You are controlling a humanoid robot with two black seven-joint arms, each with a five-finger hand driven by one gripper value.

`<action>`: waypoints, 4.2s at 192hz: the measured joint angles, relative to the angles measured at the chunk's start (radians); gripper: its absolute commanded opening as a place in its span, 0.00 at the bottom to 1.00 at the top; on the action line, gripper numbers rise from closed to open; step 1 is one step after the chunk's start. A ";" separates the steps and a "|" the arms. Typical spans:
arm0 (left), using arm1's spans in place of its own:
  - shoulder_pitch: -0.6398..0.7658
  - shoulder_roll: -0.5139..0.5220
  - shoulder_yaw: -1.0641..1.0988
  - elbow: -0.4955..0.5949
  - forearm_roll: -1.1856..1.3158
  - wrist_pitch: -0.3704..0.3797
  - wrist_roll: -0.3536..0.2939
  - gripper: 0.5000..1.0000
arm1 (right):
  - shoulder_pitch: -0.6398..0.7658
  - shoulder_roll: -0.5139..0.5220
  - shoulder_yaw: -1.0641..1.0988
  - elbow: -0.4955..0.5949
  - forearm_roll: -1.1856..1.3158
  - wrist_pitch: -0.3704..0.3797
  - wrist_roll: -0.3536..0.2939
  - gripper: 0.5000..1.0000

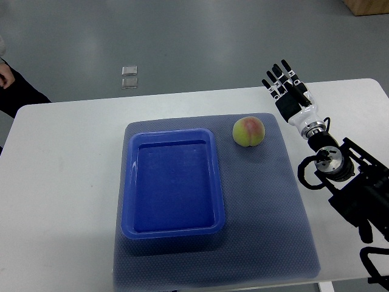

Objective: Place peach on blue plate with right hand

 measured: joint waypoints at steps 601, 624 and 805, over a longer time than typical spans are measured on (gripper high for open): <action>-0.002 0.000 0.003 -0.026 -0.003 -0.017 0.003 1.00 | 0.837 -0.175 -1.495 0.129 -0.869 -0.069 -0.238 0.00; -0.002 0.000 0.003 -0.026 -0.003 -0.017 0.003 1.00 | 0.949 -0.247 -1.493 0.230 -0.865 -0.004 -0.237 0.00; -0.002 0.000 0.003 -0.031 -0.003 -0.017 0.004 1.00 | 1.190 -0.117 -1.485 0.463 -0.679 -0.049 -0.238 0.00</action>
